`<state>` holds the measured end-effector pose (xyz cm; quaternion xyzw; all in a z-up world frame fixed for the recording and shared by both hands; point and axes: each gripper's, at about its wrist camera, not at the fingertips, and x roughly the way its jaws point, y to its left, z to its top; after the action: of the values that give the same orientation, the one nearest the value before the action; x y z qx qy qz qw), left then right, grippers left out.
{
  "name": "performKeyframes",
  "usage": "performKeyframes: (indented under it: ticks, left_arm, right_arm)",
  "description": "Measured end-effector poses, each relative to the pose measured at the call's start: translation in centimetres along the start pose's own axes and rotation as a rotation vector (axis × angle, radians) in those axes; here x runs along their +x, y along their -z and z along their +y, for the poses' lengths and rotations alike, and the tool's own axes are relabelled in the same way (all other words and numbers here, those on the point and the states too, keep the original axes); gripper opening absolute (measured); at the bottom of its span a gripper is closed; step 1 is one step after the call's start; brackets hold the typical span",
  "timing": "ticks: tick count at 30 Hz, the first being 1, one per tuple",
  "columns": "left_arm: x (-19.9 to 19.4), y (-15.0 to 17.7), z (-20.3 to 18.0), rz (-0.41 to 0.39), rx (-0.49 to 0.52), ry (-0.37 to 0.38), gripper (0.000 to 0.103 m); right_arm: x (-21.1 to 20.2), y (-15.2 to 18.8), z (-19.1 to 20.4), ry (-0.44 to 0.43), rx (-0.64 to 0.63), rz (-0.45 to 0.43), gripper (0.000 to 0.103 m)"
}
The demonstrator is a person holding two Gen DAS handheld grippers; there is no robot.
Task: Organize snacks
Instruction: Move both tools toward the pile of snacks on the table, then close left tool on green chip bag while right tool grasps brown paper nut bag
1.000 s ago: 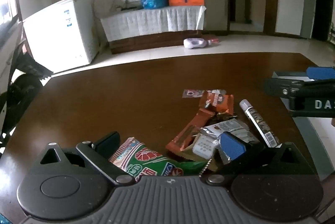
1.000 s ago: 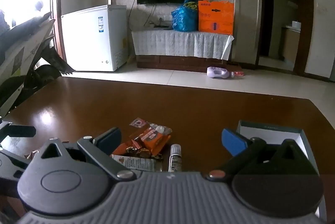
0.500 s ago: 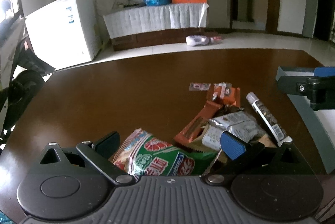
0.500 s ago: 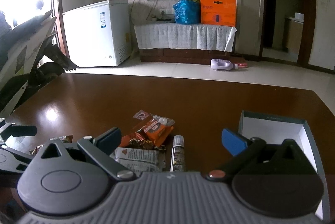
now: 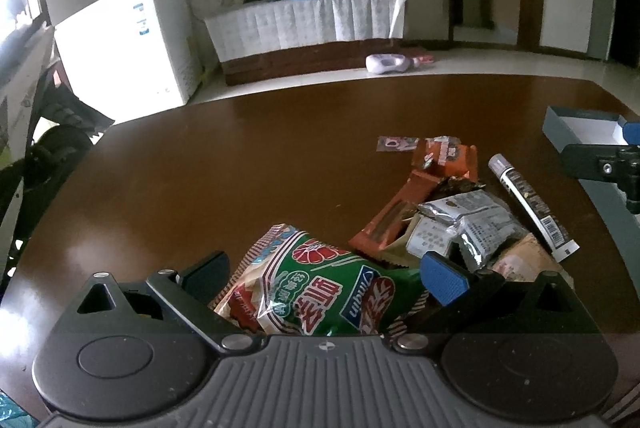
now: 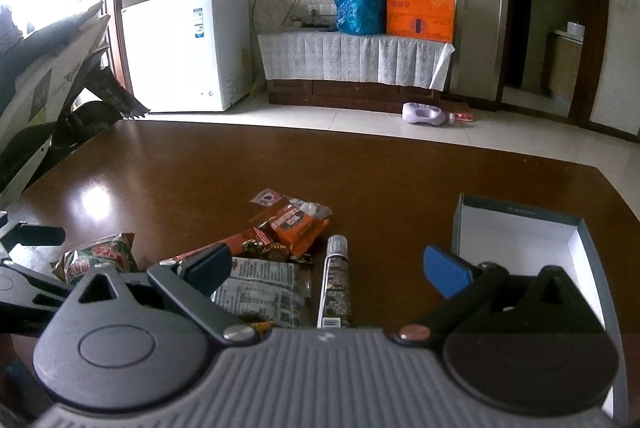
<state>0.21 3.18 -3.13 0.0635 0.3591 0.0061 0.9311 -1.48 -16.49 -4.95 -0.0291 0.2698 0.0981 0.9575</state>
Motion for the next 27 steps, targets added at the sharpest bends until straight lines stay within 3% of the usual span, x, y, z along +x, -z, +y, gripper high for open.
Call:
performKeyframes:
  ticks: [27]
  left_arm:
    - [1.5,0.3,0.1,0.037,-0.021,-0.004,0.103]
  right_arm:
    - [1.3,1.1,1.3,-0.02,-0.041,0.086,0.103]
